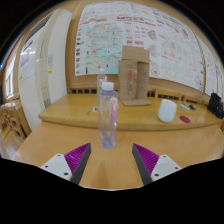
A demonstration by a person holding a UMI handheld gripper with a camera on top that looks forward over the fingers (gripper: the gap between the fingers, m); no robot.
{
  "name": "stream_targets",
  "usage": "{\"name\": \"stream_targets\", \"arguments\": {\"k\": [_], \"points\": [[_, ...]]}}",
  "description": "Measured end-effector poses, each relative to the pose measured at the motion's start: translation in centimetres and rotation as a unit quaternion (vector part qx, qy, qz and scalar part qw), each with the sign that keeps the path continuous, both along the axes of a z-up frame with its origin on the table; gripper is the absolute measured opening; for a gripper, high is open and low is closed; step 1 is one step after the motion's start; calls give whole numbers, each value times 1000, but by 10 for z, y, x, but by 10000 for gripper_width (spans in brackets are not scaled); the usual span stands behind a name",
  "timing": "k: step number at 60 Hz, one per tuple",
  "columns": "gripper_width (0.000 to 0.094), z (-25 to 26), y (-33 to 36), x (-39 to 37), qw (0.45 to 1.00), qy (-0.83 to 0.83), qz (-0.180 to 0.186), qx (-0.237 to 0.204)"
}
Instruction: Pour water
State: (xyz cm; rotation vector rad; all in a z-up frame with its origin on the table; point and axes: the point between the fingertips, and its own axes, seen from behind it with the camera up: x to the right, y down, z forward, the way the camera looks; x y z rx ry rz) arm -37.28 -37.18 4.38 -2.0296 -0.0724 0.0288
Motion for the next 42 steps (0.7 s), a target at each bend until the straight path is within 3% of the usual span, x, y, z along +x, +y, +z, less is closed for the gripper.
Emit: {"name": "stream_targets", "arguments": {"k": [9,18,22,26,38,39,40,42], "points": [[830,7,86,-22,999,-3,-8,46],[771,-3,138,-20,998,-2,-29,55],[708,-7,150,-21,998,-6,-27,57],[527,-9,156,-23,998,-10,-17,64],[352,-4,161,-26,997,-14,-6,79],[372,-4,162,-28,997,-15,-3,81],[314,-4,162,-29,996,-16,-1,82],[328,-4,162,-30,996,-17,4,83]]}}
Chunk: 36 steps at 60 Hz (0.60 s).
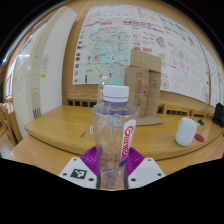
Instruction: Pour water
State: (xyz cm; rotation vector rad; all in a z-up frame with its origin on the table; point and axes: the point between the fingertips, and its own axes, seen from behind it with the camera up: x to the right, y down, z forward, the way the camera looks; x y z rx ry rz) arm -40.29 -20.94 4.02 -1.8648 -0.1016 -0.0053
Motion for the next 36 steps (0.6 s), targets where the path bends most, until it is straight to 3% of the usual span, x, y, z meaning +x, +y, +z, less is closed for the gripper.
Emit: {"name": "stream_targets", "arguments": {"k": [1,10,23,30,36], "points": [[295,0,0,-1,1000,1,4,0],[294,28,-5,-15,998,36,43,12],[294,152,3,-13,968,219,100,66],[294,220,15,5,901,402,140,79],[294,267,26,38,794,580,165,80]]}}
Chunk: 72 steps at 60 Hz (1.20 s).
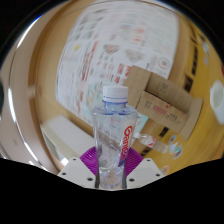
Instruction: Pour water
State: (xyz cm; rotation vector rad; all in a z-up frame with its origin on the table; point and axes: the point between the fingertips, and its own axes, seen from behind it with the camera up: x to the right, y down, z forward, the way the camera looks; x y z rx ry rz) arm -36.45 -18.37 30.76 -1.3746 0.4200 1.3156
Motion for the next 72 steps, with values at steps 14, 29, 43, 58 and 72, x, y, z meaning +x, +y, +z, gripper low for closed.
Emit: {"name": "stream_targets", "arguments": {"k": [14,29,43,58,72], "points": [[293,7,40,117,918,393,38,-35],[292,-58,71,172,824,559,32,-86],[292,-40,68,157,872,475,60,-100],[294,37,65,175,997,77,-29,-6],[294,76,59,276,912,-337,-212,99]]}}
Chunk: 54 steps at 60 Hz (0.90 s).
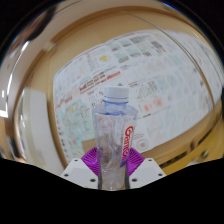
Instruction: Pour water
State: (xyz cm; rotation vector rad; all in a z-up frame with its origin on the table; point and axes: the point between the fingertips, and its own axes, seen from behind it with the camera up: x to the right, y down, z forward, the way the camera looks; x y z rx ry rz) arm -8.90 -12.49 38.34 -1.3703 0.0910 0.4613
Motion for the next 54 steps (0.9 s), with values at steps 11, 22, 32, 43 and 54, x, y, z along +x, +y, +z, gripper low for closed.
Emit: {"name": "stream_targets", "arguments": {"k": [11,22,32,43,54], "points": [[293,-67,11,78,980,-167,-92,-61],[293,-195,27,139,957,-204,-116,-170],[295,-271,33,157,945,-197,-121,-233],[314,-297,34,163,943,-190,-123,-245],[548,-300,30,164,935,-202,-127,-262]]}}
